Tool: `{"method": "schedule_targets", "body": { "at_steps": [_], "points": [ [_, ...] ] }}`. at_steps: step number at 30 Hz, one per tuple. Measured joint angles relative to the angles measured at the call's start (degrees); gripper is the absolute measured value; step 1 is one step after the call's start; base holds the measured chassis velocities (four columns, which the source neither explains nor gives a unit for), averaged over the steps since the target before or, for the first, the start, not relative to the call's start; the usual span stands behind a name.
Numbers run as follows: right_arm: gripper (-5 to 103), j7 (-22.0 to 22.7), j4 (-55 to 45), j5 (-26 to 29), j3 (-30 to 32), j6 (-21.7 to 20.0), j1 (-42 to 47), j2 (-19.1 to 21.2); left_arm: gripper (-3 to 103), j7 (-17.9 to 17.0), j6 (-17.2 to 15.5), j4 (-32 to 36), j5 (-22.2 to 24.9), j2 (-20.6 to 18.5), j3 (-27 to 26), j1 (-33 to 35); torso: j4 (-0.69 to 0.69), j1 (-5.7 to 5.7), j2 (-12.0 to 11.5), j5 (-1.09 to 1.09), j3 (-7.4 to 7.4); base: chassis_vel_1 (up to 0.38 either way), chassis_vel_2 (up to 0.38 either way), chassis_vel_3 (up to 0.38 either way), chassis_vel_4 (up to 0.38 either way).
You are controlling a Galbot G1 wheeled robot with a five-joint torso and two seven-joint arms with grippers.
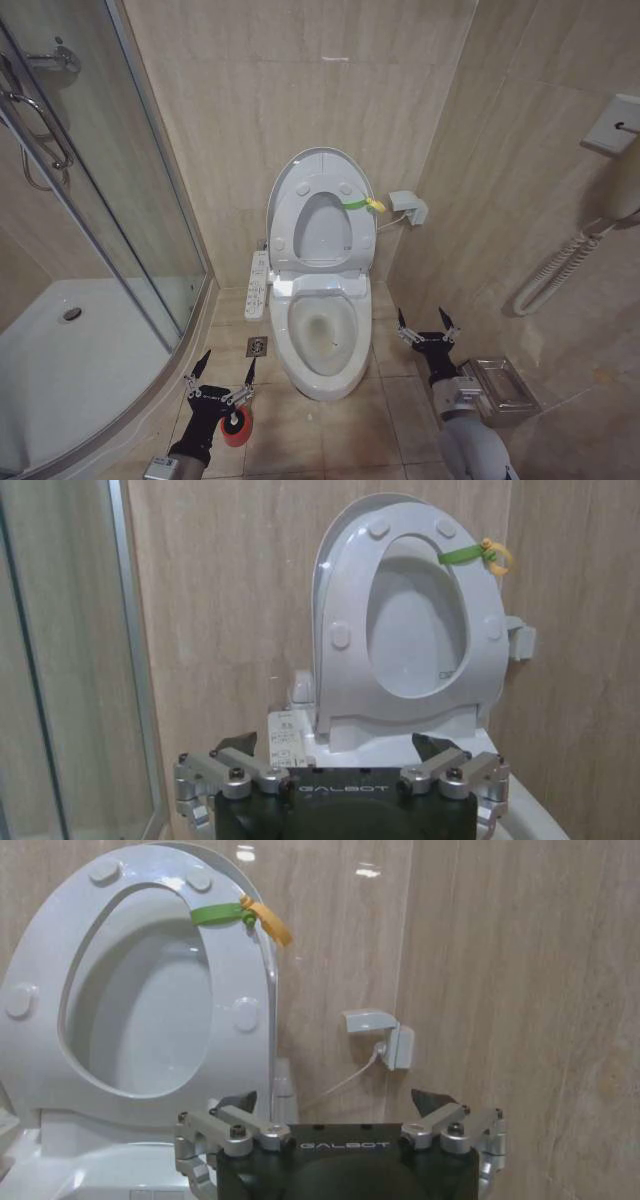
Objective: Open the toilet lid, clean the toilet bowl with a toilet brush, close the toilet lid, and flush.
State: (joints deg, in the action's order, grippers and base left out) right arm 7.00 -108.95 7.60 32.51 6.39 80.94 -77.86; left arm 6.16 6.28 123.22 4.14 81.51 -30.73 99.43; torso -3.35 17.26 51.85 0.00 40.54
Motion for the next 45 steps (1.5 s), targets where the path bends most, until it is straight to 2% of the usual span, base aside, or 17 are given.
{"method": "schedule_targets", "body": {
  "at_steps": [45],
  "points": [
    [100, 0.00, 0.00, 0.00, 0.00, 0.00, 0.00, 0.00, 100, 0.00, 0.00, 0.00, 0.00, 0.00, 0.00, 0.00, 0.00, 0.00, 0.00, 0.00, 0.00, 0.000, 0.000, 0.000, 0.000]
  ]
}}
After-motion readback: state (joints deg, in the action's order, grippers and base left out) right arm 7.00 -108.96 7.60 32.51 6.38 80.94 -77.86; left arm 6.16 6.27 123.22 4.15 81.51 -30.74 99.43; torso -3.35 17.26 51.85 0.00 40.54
